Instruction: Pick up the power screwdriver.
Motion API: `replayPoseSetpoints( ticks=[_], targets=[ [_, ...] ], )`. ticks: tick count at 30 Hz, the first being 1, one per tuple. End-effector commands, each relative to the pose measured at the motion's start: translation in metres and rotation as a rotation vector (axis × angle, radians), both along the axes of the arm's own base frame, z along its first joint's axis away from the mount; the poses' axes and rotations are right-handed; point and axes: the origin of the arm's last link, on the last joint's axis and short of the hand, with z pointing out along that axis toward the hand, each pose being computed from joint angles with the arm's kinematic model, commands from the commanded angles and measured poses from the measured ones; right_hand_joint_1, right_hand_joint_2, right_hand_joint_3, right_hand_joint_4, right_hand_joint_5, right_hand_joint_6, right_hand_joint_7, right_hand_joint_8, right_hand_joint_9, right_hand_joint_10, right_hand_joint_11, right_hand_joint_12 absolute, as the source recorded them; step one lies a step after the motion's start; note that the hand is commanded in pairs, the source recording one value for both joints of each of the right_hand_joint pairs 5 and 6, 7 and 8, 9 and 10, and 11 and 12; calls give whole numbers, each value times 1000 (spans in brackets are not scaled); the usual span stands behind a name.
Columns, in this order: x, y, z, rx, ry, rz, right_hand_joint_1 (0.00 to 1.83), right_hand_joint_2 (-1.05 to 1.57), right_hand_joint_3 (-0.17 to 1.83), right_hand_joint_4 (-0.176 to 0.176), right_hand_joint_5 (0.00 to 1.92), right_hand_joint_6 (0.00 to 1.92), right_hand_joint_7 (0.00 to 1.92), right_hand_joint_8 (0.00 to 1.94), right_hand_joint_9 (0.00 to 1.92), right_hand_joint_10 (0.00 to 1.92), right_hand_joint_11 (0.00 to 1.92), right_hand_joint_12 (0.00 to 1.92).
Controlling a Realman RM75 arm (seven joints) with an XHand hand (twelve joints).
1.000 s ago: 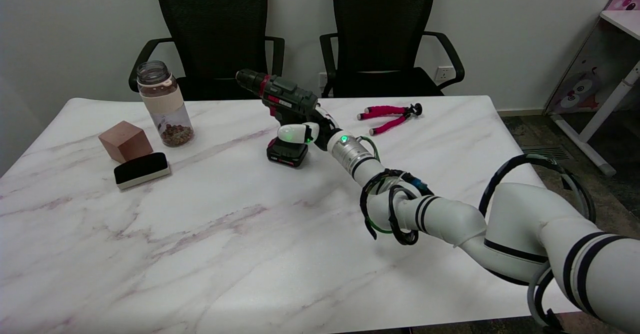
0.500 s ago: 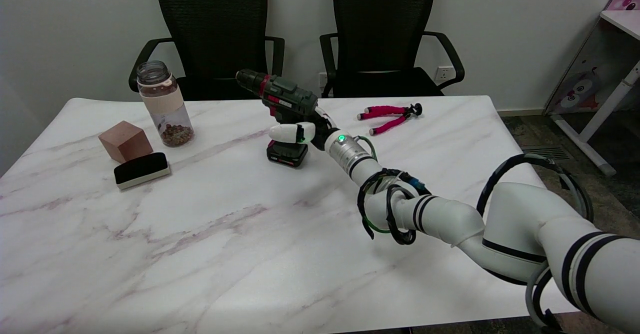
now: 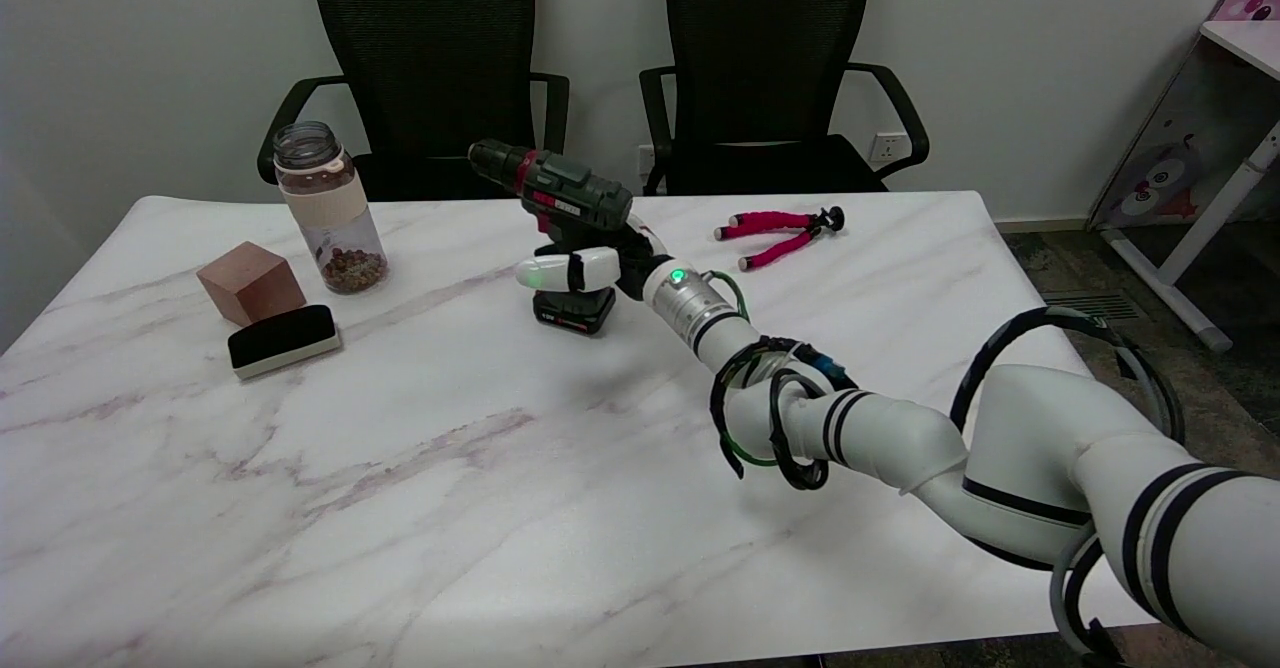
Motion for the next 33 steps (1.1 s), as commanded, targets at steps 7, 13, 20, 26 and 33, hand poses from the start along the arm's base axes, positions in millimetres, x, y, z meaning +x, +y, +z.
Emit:
replayPoseSetpoints(
  ticks=[7, 13, 20, 26, 33],
  targets=[
    [9, -2, -6, 14, -13, 32, 1274, -72, 885, 176, 313, 313, 313, 313, 880, 880, 545, 545],
    [12, -2, -2, 4, -20, 51, 1300, -68, 1078, 176, 425, 425, 425, 425, 973, 973, 674, 674],
    [13, -3, 1, 0, -24, 54, 1328, 55, 1236, 176, 856, 856, 856, 856, 1168, 1168, 883, 883],
    [12, -3, 3, -5, -24, 52, 1331, 474, 1133, -33, 1328, 1328, 1328, 1328, 1709, 1709, 1154, 1154],
    [8, -1, 6, -13, -26, 39, 1302, 746, 977, 4, 1674, 1674, 1674, 1674, 1841, 1841, 1223, 1223]
  ],
)
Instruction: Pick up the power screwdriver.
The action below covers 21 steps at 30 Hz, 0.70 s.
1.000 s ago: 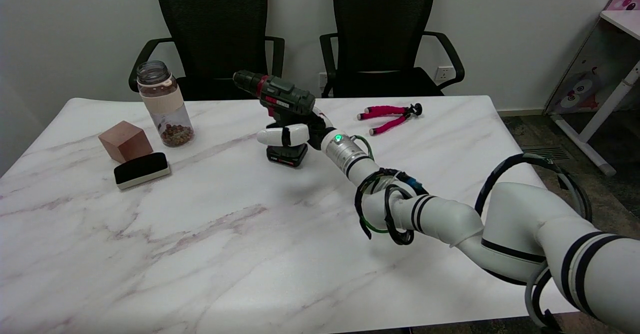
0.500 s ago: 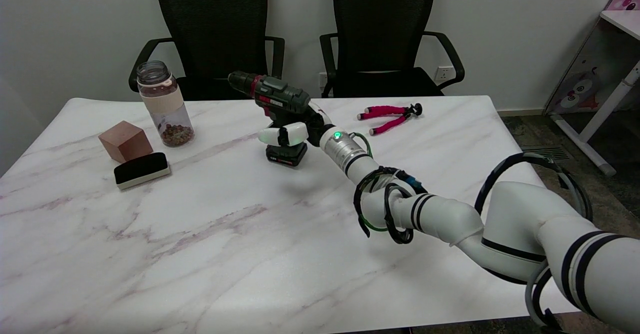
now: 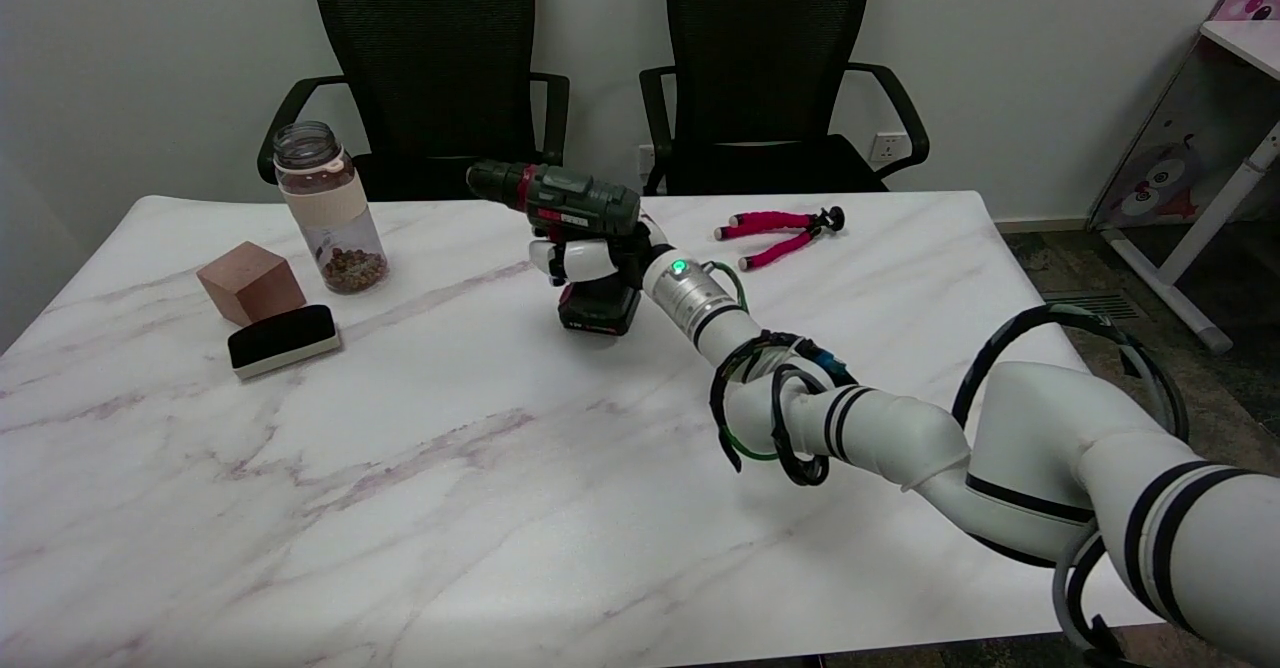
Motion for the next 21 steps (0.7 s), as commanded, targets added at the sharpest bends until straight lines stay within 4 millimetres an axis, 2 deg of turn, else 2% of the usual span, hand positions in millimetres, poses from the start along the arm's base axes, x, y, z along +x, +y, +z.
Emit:
replayPoseSetpoints(
  ticks=[1, 8, 13, 18, 21],
  targets=[
    [-2, 1, 6, -14, -9, -4, 1301, 770, 972, 9, 1708, 1708, 1708, 1708, 1846, 1846, 1228, 1228],
    [3, -1, 6, -12, -19, 8, 1296, 853, 1003, 23, 1854, 1854, 1854, 1854, 1862, 1862, 1255, 1255],
    [16, -2, -3, 12, -59, 42, 1250, 950, 1060, 31, 1920, 1920, 1920, 1920, 1920, 1920, 1320, 1320],
    [34, -3, -2, 25, -98, 100, 1214, 908, 1061, 29, 1920, 1920, 1920, 1920, 1920, 1920, 1561, 1561],
    [43, -3, -4, 39, -108, 123, 1190, 942, 991, 30, 1920, 1920, 1920, 1920, 1920, 1920, 1811, 1811]
  ],
)
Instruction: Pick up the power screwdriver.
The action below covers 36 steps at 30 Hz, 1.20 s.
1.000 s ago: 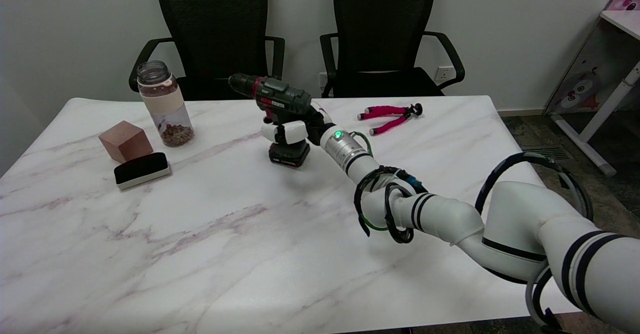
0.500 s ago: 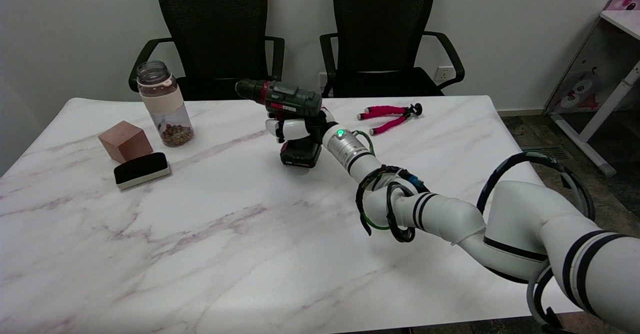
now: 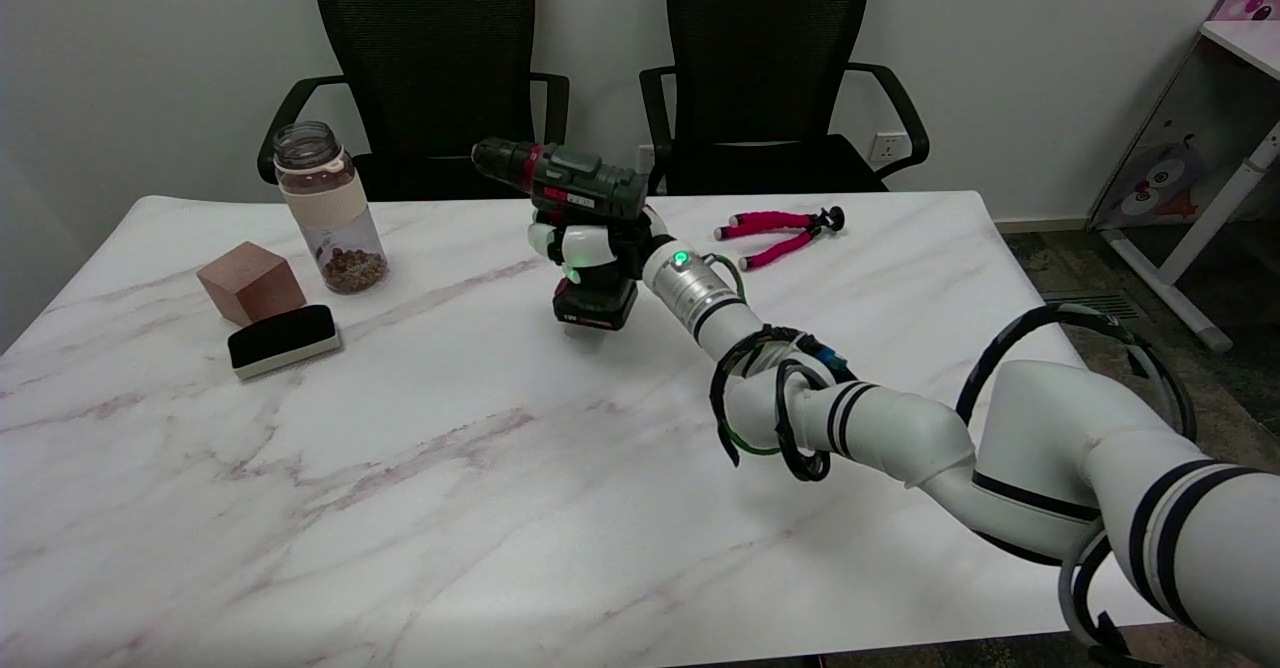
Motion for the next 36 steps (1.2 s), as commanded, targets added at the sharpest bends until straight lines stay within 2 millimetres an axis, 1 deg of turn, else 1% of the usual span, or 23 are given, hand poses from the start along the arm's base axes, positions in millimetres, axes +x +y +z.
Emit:
replayPoseSetpoints(
  ticks=[1, 4, 9, 14, 17, 23, 27, 31, 32, 36],
  targets=[
    [39, -2, -4, 42, -77, 108, 1185, 948, 976, 30, 1920, 1920, 1920, 1920, 1920, 1920, 1856, 1856],
    [51, -3, -5, 58, -88, 141, 1172, 989, 931, 31, 1920, 1920, 1920, 1920, 1920, 1920, 1914, 1914],
    [73, -1, -5, 85, -112, 206, 1152, 1108, 855, 32, 1920, 1920, 1920, 1920, 1920, 1920, 1920, 1920],
    [98, 9, -10, 145, -135, 270, 1129, 1188, 808, 34, 1920, 1920, 1920, 1920, 1920, 1920, 1920, 1920],
    [104, 16, -13, 174, -150, 286, 1122, 1209, 795, 35, 1920, 1920, 1920, 1920, 1920, 1920, 1920, 1920],
    [110, 29, -14, 210, -176, 308, 1103, 1267, 759, 38, 1920, 1920, 1920, 1920, 1920, 1920, 1920, 1920],
    [104, 46, -9, 232, -190, 298, 1091, 1290, 737, 39, 1920, 1920, 1920, 1920, 1920, 1920, 1920, 1920],
    [91, 66, 3, 229, -211, 273, 1086, 1303, 723, 39, 1920, 1920, 1920, 1920, 1920, 1920, 1920, 1920],
    [92, 69, 5, 230, -217, 275, 1084, 1312, 717, 40, 1920, 1920, 1920, 1920, 1920, 1920, 1920, 1920],
    [83, 91, 24, 209, -240, 253, 1080, 1333, 704, 42, 1920, 1920, 1920, 1920, 1920, 1920, 1920, 1920]
  ],
)
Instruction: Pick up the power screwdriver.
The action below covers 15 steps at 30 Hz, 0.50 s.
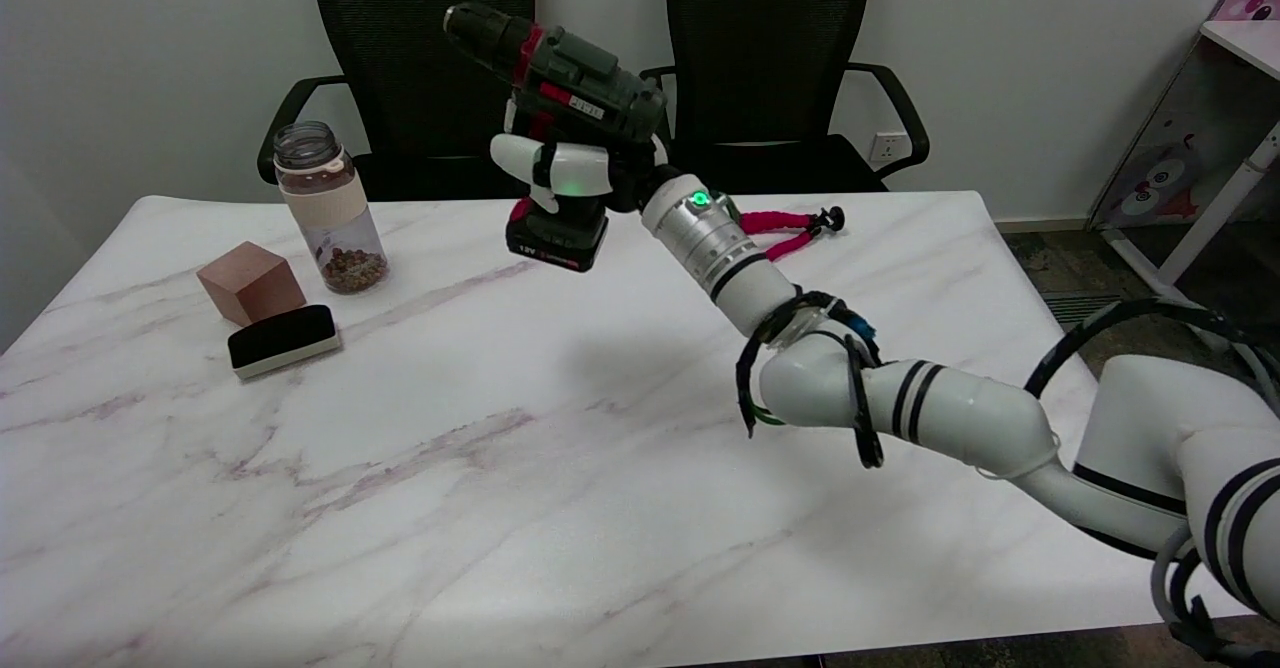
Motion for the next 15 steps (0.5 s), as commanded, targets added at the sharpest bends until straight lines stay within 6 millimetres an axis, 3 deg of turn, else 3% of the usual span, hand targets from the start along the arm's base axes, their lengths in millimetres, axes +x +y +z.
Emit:
replayPoseSetpoints(
  ticks=[1, 5, 14, 15],
  targets=[
    [-9, 71, 41, 33, -79, -17, 1080, 1339, 700, 42, 1920, 1920, 1920, 1920, 1920, 1920, 1920, 1920],
    [-19, 90, 61, 2, -86, -45, 1074, 1349, 695, 43, 1920, 1920, 1920, 1920, 1920, 1920, 1920, 1920],
    [-19, 126, 105, -47, -70, -13, 1060, 1383, 685, 46, 1920, 1920, 1920, 1920, 1920, 1920, 1920, 1920],
    [-19, 129, 110, -48, -72, -13, 1056, 1390, 683, 69, 1920, 1920, 1920, 1920, 1920, 1920, 1920, 1920]
  ],
)
